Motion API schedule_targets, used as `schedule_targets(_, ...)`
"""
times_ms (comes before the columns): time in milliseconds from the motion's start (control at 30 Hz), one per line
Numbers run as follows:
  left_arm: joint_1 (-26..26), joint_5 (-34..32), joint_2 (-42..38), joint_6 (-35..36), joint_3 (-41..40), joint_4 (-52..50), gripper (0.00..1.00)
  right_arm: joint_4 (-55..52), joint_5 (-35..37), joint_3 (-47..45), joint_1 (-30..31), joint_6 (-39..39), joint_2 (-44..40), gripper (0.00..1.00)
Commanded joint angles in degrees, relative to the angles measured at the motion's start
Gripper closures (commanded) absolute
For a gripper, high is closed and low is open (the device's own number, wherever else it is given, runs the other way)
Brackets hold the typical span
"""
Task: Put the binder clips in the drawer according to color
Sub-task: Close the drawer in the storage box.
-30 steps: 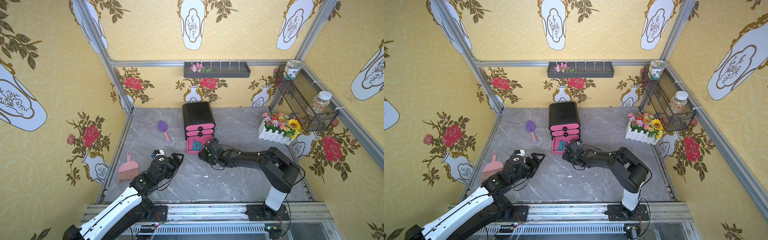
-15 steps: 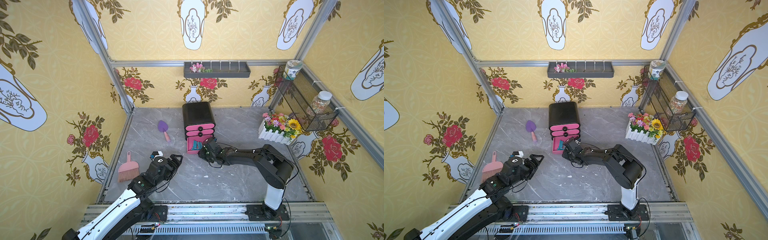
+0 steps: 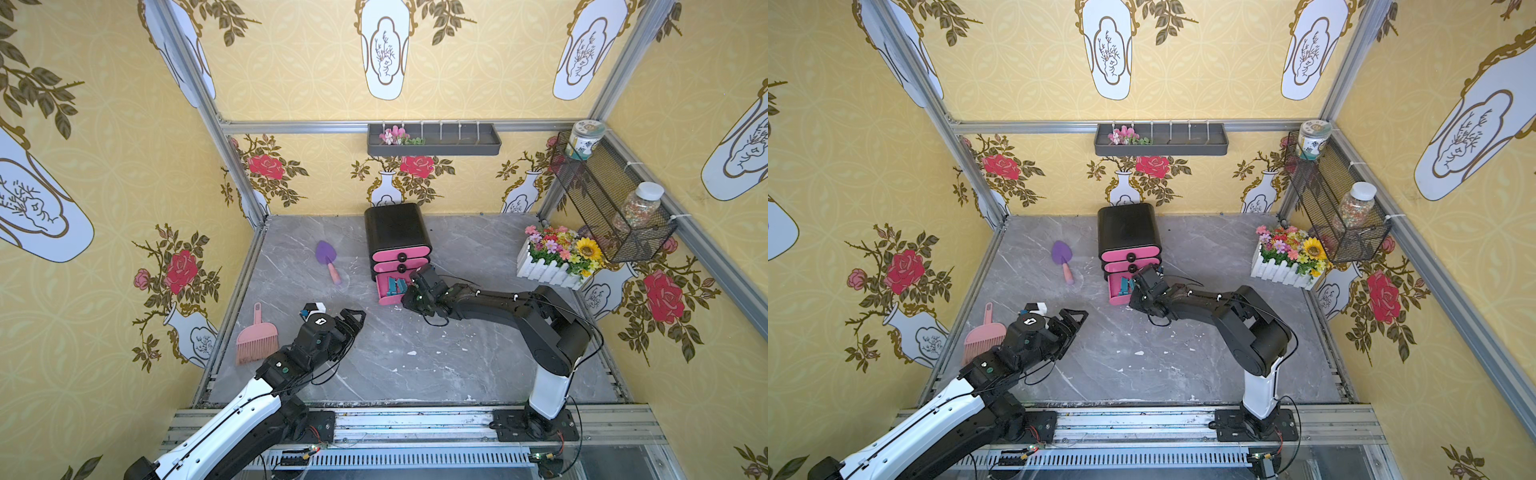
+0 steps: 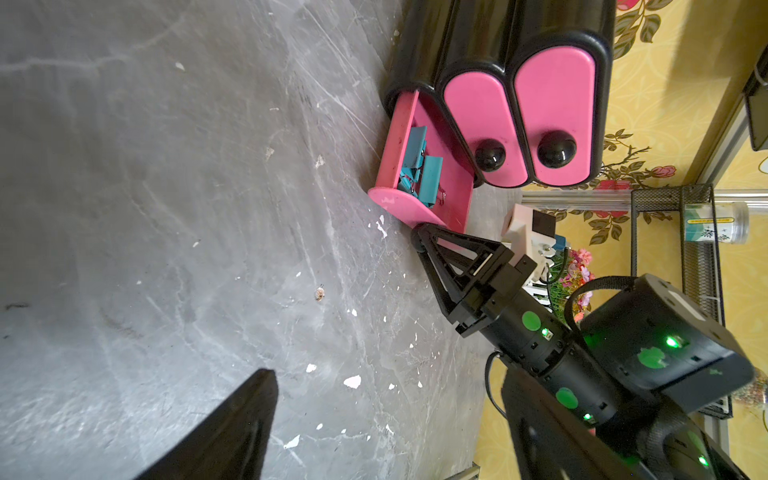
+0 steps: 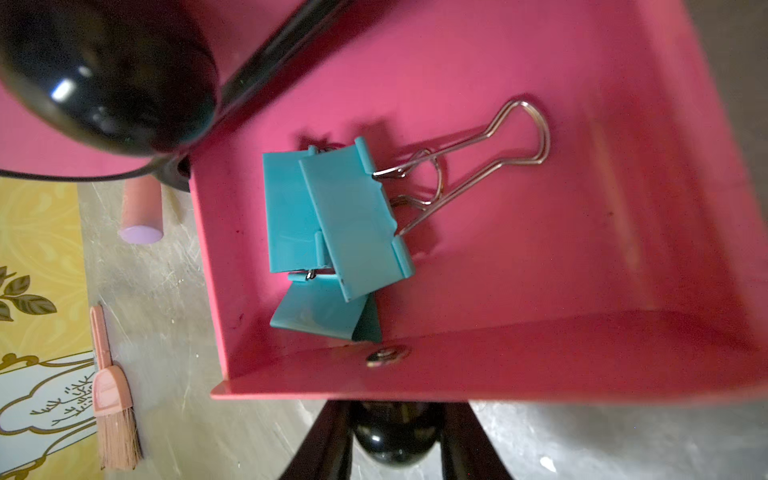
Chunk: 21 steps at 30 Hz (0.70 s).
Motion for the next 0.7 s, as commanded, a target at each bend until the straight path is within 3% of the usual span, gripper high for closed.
schedule_targets(0,0.0,-0.3,0.1,-0.2,-0.3,-0.2,0.10,1.8,-1.1,1.3,-1.2,-3.2,0.7,0.73)
schedule_targets(300,0.0,-0.5,0.0,-0.3,0.0,-0.9,0.10,4.9,-3.0,3.3,-3.4,-3.3,3.5,0.72)
schedule_targets(667,0.0,-0.3,1.2,0.1,0.7,-1.3,0.10,14.6,-2.1,3.4,-5.6,2.0,5.5,0.67)
